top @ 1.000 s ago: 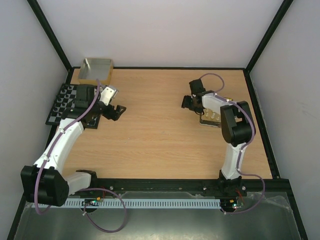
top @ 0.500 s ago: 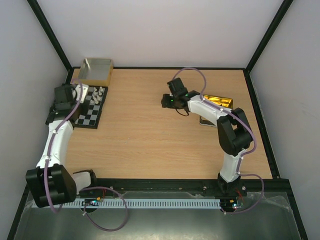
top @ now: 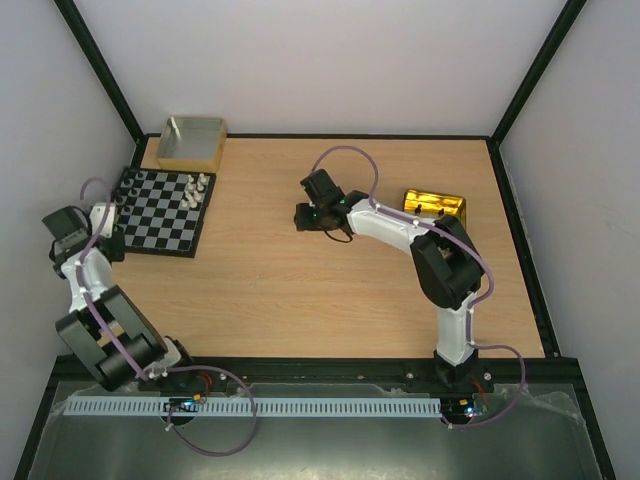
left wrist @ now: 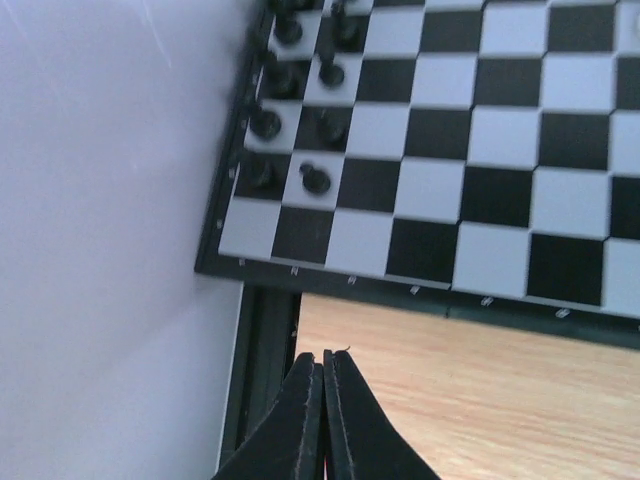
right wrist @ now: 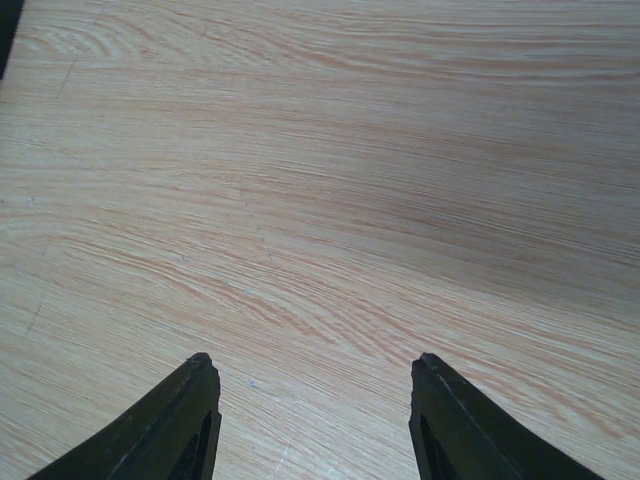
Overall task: Set up the chess pieces on the board
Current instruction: Move the chessboard to the center of the board.
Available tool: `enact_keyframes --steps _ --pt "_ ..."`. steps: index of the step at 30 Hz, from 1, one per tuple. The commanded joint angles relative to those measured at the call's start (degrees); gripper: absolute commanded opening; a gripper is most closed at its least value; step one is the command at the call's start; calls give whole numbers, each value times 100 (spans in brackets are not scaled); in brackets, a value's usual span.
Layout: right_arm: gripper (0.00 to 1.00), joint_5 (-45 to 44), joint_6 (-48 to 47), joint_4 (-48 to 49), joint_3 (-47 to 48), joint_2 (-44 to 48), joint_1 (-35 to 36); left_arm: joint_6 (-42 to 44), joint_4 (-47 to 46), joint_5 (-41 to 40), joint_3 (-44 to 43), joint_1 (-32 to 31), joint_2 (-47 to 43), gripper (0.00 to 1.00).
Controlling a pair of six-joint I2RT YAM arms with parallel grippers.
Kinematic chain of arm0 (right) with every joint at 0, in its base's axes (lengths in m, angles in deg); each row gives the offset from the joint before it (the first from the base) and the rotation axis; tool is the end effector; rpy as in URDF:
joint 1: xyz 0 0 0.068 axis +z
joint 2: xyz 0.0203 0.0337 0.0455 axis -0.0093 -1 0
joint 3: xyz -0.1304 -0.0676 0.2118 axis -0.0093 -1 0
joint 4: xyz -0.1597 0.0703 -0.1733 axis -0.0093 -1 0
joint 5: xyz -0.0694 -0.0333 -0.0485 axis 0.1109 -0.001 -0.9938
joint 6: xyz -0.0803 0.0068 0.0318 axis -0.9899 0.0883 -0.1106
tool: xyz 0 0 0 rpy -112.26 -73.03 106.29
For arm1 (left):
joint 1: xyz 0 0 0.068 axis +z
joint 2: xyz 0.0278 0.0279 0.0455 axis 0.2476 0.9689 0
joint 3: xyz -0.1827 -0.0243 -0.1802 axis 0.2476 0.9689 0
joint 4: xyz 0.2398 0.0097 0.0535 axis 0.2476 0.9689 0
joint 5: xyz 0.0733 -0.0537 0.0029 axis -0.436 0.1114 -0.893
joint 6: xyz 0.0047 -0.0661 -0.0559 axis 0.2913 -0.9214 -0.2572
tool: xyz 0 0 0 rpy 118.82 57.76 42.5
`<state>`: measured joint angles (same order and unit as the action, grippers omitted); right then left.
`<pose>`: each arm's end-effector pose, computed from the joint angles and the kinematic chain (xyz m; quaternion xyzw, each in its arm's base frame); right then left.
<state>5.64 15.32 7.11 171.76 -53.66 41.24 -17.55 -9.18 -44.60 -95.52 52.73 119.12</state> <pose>0.3257 0.2980 0.1720 -0.1053 0.9258 0.2755 0.2366 0.2363 0.1694 0.2093 0.0019 0.9075 0.1750 0.3818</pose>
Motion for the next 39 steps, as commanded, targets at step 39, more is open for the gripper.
enact_keyframes --steps 39 --pt "72 -255 136 -262 404 -315 78 347 -1638 491 -1059 882 3839 2"
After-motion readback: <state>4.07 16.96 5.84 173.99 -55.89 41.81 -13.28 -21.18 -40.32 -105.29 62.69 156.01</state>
